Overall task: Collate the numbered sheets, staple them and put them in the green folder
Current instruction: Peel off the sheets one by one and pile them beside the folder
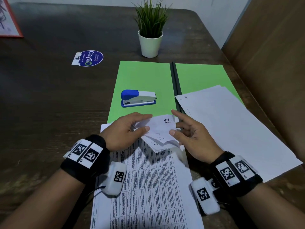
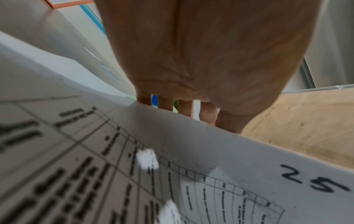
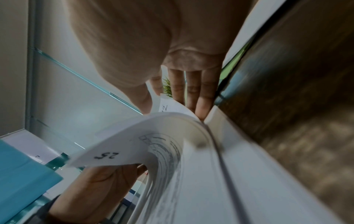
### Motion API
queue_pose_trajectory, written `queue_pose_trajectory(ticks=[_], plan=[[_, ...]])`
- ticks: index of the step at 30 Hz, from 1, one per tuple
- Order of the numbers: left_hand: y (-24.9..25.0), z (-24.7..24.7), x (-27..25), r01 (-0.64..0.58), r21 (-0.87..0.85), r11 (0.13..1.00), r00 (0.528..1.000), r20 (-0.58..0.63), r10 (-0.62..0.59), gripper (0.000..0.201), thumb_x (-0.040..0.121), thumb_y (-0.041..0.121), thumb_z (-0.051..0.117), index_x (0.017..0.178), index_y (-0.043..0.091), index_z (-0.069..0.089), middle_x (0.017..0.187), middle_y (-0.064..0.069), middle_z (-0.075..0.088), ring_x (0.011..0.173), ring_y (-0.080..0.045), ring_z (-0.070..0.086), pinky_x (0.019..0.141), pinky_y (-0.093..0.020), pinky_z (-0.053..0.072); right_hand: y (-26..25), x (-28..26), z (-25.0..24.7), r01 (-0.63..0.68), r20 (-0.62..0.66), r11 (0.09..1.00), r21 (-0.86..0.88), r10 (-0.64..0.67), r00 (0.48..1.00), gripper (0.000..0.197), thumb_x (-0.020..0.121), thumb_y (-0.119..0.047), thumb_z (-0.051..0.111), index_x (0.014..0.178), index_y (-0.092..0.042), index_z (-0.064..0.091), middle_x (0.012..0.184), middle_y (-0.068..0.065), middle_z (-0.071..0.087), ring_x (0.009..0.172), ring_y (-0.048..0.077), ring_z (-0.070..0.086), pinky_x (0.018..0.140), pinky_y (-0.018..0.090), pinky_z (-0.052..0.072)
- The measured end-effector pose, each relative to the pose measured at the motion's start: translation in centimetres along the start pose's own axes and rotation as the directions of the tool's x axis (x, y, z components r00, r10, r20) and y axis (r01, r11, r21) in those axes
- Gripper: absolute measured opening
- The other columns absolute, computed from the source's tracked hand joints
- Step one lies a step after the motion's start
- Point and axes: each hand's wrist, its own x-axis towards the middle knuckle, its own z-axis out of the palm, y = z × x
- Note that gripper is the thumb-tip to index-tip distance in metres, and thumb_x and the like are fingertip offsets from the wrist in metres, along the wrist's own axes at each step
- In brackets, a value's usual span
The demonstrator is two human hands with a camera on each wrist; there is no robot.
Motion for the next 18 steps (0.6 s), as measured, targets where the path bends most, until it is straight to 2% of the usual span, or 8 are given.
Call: queue_pose_trajectory(ticks=[3, 5, 8, 10, 13, 16, 18], plan=[[-0.12, 0.03, 0.09, -0.016, 0.028, 0.999, 1.0, 0.018, 0.015, 0.043, 0.099, 0.031, 0.059, 0.141, 0.028, 0.055, 0.134, 0.018, 0.057, 0.118, 0.007, 0.053, 0.095, -0.012, 0.042, 0.03, 0.0, -0.06, -0.007, 0.002, 1.0, -0.001, 0.007, 1.0, 0.057, 0.092, -0.014, 0.067, 0.14, -0.038, 0.049, 0.097, -0.016, 0.072, 0.081, 0.011, 0.063, 0.075, 0.028, 0.049], [-0.13, 0.0, 0.09, -0.019, 0.035, 0.999, 1.0, 0.011, 0.019, 0.044, 0.098, 0.031, 0.061, 0.142, 0.028, 0.055, 0.137, 0.019, 0.055, 0.12, 0.01, 0.052, 0.094, -0.007, 0.041, -0.07, -0.06, -0.07, -0.006, 0.006, 1.0, 0.008, 0.006, 1.0, 0.057, 0.092, -0.013, 0.067, 0.141, -0.037, 0.049, 0.101, -0.012, 0.073, 0.082, 0.013, 0.064, 0.074, 0.026, 0.049], [-0.04, 0.0, 0.01, -0.029, 0.021, 0.999, 1.0, 0.007, 0.029, 0.045, 0.097, 0.03, 0.062, 0.141, 0.03, 0.055, 0.141, 0.023, 0.052, 0.125, 0.014, 0.048, 0.098, -0.006, 0.041, -0.24, -0.15, -0.06, 0.002, 0.009, 1.0, 0.015, -0.002, 1.0, 0.058, 0.093, -0.01, 0.066, 0.142, -0.035, 0.048, 0.103, -0.011, 0.074, 0.084, 0.014, 0.066, 0.072, 0.022, 0.049], [-0.01, -0.05, -0.02, -0.036, 0.019, 0.999, 0.999, 0.005, 0.036, 0.044, 0.097, 0.029, 0.063, 0.14, 0.03, 0.057, 0.14, 0.024, 0.052, 0.126, 0.015, 0.047, 0.099, -0.005, 0.04, -0.22, -0.16, -0.07, 0.003, 0.003, 1.0, 0.019, -0.003, 1.0, 0.058, 0.092, -0.01, 0.067, 0.141, -0.036, 0.049, 0.107, -0.007, 0.074, 0.086, 0.021, 0.067, 0.072, 0.023, 0.049], [0.08, -0.08, -0.11, -0.037, 0.008, 0.999, 0.999, -0.013, 0.037, 0.041, 0.095, 0.029, 0.066, 0.135, 0.033, 0.061, 0.137, 0.025, 0.055, 0.121, 0.015, 0.051, 0.098, -0.009, 0.044, -0.13, -0.13, -0.01, 0.004, -0.019, 0.999, 0.033, -0.004, 1.0, 0.056, 0.09, -0.008, 0.069, 0.136, -0.036, 0.054, 0.109, -0.003, 0.073, 0.083, 0.022, 0.068, 0.072, 0.026, 0.051], [0.14, -0.13, -0.15, -0.025, -0.013, 1.0, 0.998, -0.063, 0.024, 0.034, 0.091, 0.029, 0.072, 0.124, 0.036, 0.068, 0.129, 0.026, 0.062, 0.105, 0.012, 0.059, 0.09, -0.019, 0.049, -0.23, -0.15, 0.03, 0.02, -0.074, 0.999, 0.034, -0.017, 0.997, 0.054, 0.087, -0.005, 0.072, 0.129, -0.036, 0.06, 0.11, -0.004, 0.072, 0.081, 0.023, 0.069, 0.07, 0.028, 0.054], [0.11, -0.13, -0.13, -0.025, -0.027, 0.999, 0.998, -0.062, 0.023, 0.036, 0.089, 0.028, 0.074, 0.123, 0.039, 0.069, 0.133, 0.023, 0.061, 0.114, 0.011, 0.058, 0.096, -0.021, 0.05, -0.33, -0.17, -0.04, 0.031, -0.109, 0.999, 0.021, -0.028, 0.994, 0.051, 0.085, -0.004, 0.073, 0.124, -0.036, 0.063, 0.112, -0.009, 0.069, 0.081, 0.013, 0.07, 0.072, 0.027, 0.055]])
